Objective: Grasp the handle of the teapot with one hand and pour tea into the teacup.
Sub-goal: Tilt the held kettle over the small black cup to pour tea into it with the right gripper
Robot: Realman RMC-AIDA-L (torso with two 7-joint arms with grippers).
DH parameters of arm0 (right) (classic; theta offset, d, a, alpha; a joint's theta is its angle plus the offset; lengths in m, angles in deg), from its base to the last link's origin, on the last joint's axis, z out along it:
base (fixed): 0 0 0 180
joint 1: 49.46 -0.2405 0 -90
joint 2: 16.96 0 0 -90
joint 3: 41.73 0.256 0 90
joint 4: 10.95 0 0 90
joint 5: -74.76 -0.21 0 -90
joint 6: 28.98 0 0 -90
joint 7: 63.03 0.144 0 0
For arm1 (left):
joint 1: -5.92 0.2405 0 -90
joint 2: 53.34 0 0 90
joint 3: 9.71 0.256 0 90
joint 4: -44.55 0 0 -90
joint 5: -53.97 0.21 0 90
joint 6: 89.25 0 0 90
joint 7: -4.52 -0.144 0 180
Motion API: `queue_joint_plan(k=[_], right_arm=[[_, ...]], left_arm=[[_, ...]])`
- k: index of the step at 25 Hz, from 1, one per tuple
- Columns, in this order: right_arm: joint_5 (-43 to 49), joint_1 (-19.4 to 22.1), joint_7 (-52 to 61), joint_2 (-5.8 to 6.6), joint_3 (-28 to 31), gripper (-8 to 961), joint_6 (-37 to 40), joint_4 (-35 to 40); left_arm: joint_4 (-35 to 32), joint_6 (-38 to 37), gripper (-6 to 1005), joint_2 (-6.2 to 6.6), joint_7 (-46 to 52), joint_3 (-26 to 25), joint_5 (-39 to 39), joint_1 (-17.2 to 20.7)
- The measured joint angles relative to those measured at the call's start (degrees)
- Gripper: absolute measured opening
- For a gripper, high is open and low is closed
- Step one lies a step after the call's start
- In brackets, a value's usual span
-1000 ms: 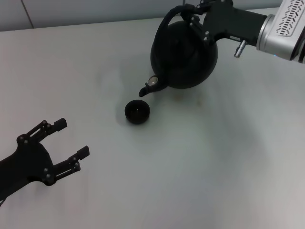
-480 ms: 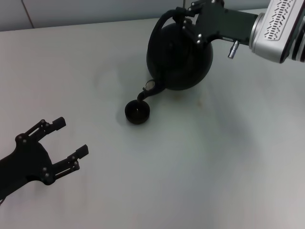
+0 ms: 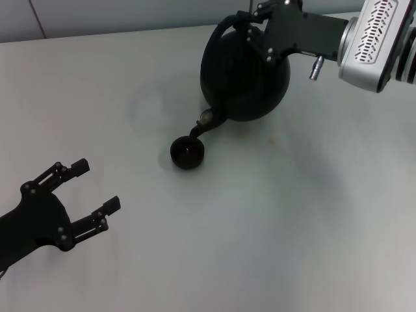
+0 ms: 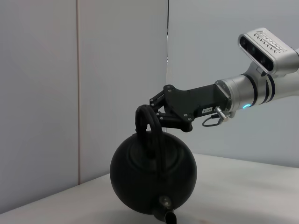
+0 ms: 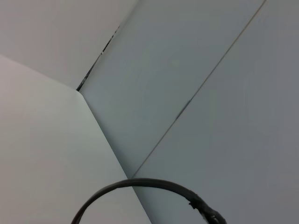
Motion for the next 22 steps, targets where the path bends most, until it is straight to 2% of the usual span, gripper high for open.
queue_joint_plan(k=[22], right_arm=[[-0.09, -0.3, -3.08, -0.27, -1.65, 81, 0.13, 0.26]], left_arm=[[0.53, -0.1, 849, 0.0, -0.2, 0.0, -0.7, 0.41]])
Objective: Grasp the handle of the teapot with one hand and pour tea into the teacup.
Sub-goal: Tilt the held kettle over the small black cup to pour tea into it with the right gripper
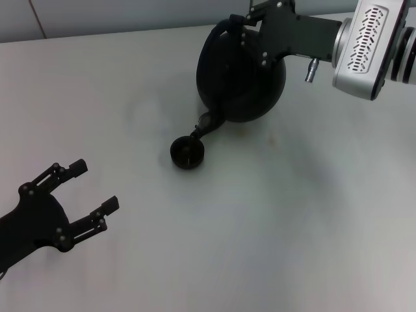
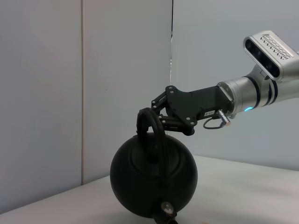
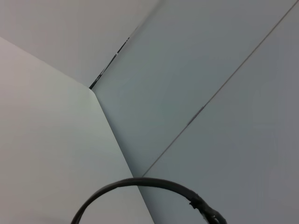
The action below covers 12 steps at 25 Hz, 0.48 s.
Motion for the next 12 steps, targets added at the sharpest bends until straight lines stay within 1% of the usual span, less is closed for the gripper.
queue_joint_plan(k=[5, 12], right_arm=[[0.0, 0.0, 1.86, 0.0, -0.02, 81, 0.19, 0.0], [-0.01, 0.82, 11.67, 0.0, 0.3, 81, -0.08, 0.0]], left_arm=[[0.0, -0.07, 849, 0.0, 0.0, 0.0, 0.0, 0.15], [0.0, -0.28, 848, 0.0, 0.0, 0.0, 0.02, 0.2]])
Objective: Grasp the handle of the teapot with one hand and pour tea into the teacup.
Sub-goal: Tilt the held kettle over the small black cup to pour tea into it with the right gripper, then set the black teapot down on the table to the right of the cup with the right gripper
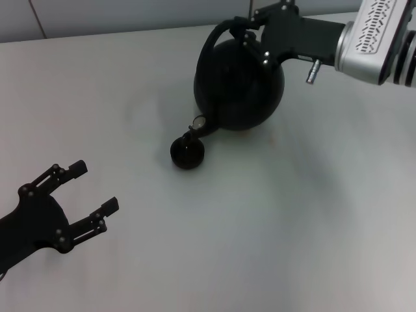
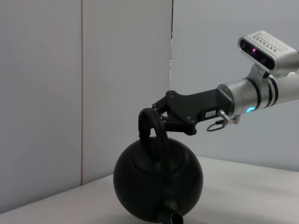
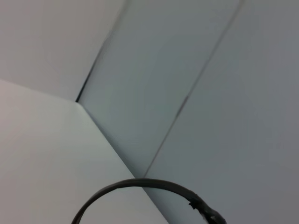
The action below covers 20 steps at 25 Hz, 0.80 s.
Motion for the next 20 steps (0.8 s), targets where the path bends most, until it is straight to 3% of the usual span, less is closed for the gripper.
queue_joint_plan(k=[20], right_arm=[[-19.13, 11.78, 15.67, 0.43, 0.31, 81, 2.51, -2.51]], left_arm=[[-0.04, -0.02, 848, 0.05, -0.05, -0.09, 0.01, -0.35]])
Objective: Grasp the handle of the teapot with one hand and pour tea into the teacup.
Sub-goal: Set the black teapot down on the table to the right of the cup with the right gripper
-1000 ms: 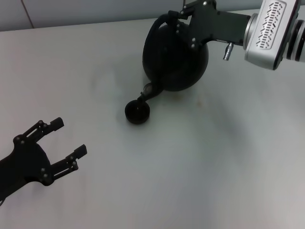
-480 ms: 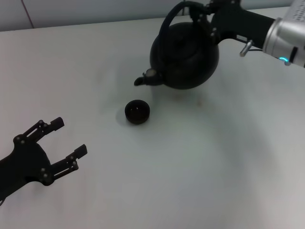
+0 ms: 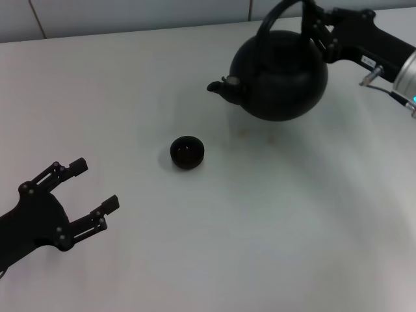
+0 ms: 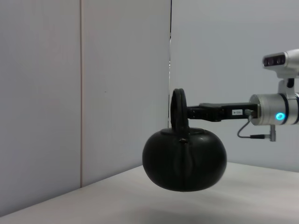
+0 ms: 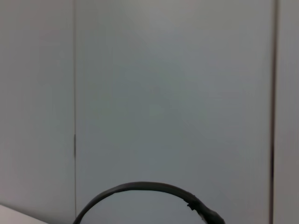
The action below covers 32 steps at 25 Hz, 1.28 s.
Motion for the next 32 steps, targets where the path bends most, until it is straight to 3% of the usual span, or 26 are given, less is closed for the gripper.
queue_joint_plan(k=[16, 20, 32], right_arm=[[-1.26, 3.04, -0.07, -0.17, 0.25, 97, 1.05, -1.7], [-2.55, 5.06, -3.11, -0.17, 0.27, 104, 1.99, -4.36], [-3.54, 6.01, -7.44, -0.07, 0.34, 125, 1.48, -7.54]], left_arm=[[-0.42, -0.4, 848, 0.14, -0.04, 0.0, 0.0, -0.07], [-0.42, -0.43, 848, 0.21, -0.04, 0.0, 0.0, 0.12], [-0.37, -0.48, 848, 0.21, -0.04, 0.29, -0.01, 0.12]])
